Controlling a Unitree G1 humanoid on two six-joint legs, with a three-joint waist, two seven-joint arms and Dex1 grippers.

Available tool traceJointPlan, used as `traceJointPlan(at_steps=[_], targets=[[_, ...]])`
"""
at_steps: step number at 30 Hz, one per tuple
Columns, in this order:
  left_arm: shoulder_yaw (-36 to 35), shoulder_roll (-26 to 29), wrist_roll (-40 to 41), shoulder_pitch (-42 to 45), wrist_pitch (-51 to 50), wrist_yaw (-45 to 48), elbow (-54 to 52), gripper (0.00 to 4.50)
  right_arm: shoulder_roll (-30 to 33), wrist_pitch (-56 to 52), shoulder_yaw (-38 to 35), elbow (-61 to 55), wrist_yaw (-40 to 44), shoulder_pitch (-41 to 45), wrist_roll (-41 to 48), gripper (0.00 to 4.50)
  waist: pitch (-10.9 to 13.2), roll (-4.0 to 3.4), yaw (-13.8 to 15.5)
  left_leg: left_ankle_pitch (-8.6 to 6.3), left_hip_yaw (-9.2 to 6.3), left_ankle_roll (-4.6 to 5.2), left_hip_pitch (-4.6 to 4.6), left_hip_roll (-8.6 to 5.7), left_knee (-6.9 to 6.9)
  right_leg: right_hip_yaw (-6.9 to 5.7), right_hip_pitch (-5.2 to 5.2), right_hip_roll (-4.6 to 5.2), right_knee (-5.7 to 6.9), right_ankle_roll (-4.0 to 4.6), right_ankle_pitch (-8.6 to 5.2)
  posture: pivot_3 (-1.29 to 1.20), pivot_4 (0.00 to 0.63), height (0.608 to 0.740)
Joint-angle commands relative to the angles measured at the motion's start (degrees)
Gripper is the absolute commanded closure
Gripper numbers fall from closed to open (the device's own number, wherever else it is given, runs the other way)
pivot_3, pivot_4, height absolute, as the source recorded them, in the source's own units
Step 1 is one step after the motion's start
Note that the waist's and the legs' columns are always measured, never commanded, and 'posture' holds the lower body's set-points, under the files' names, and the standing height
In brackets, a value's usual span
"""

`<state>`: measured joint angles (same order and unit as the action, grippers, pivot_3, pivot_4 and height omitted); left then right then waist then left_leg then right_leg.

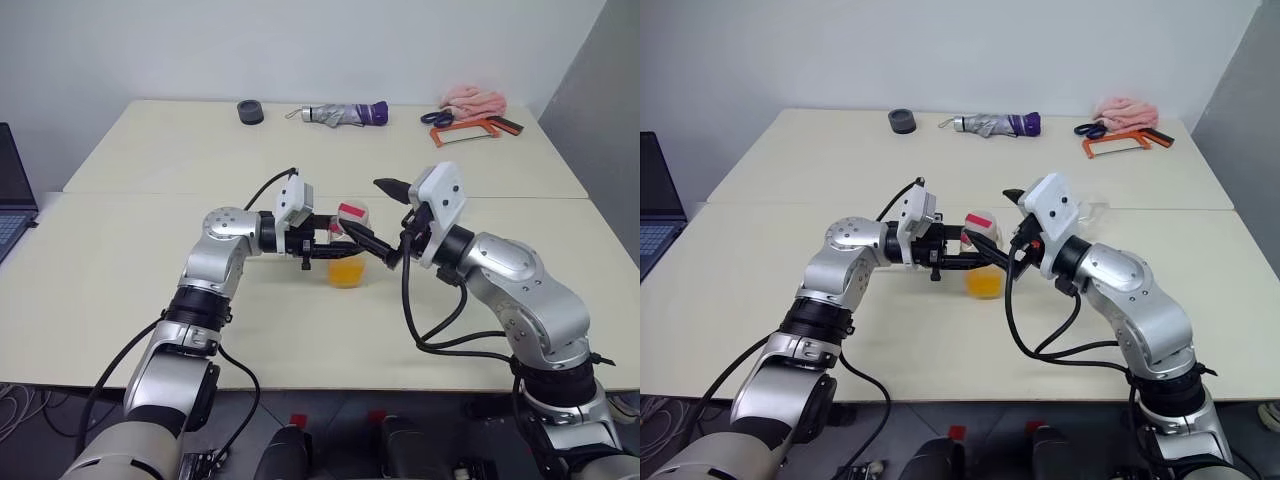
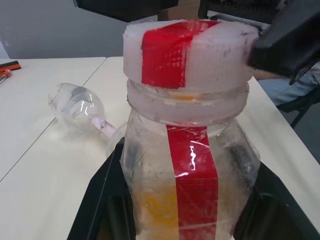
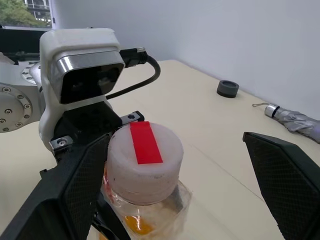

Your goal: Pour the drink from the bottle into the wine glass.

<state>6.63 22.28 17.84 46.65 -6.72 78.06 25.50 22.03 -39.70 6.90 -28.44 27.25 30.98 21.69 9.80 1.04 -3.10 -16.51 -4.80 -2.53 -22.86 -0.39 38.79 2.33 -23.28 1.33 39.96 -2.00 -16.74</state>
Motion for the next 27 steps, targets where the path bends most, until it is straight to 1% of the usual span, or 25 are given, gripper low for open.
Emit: traceJointPlan(at_steps=[1, 27], targets=[[-1.07, 0.25, 0.57, 0.88, 1.25, 0.01, -1.12, 2.69, 0.28, 0.00, -1.95, -1.48, -0.23, 0.27, 0.68, 0.00, 0.00, 0.00, -0.01, 0.00, 0.00, 0.00, 0.00, 0.00, 0.00, 0.00, 0.00, 0.00, 0.00, 0.00, 0.00, 0.00, 0.150, 0.740], [-1.05, 0.29, 0.61, 0.51, 1.06, -0.05, -1.56, 2.69, 2.57, -1.60, -3.23, -2.88, -0.03, -1.15, 3.07, 0.00, 0.00, 0.00, 0.01, 0.00, 0.00, 0.00, 0.00, 0.00, 0.00, 0.00, 0.00, 0.00, 0.00, 0.00, 0.00, 0.00, 0.150, 0.740]])
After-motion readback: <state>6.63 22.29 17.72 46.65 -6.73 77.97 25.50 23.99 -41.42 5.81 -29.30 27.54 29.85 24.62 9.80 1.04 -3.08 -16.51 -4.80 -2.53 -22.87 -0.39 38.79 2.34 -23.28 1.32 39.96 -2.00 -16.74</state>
